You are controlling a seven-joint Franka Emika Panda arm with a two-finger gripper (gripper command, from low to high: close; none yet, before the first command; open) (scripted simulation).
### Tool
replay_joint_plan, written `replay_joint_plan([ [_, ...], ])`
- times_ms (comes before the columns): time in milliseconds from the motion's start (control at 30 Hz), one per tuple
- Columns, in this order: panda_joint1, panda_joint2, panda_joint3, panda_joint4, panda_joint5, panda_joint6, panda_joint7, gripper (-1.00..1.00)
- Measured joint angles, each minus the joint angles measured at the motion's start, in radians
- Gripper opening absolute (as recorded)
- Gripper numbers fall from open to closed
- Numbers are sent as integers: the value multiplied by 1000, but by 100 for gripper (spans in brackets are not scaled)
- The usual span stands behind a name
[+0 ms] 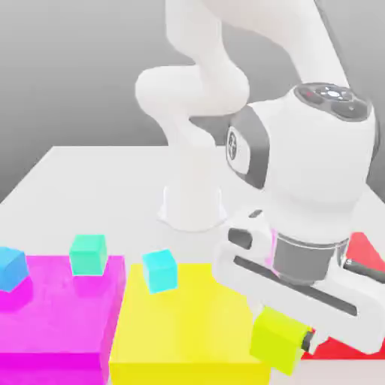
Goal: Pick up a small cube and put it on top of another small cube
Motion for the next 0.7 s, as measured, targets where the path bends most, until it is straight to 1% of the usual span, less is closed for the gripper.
replay_joint_plan([
  [167, -150, -182, -82, -148, 25, -31, -89, -100],
  [267, -201, -290, -125, -237, 29, -50, -135, -100],
  [500, -342, -544, -258, -442, 3, -93, -212, -100],
  [567, -357, -527, -273, -477, 1, -41, -222, -100],
  [667, -360, -443, -283, -514, 6, 81, -230, -100],
  [700, -359, -420, -285, -522, 7, 112, -232, 100],
])
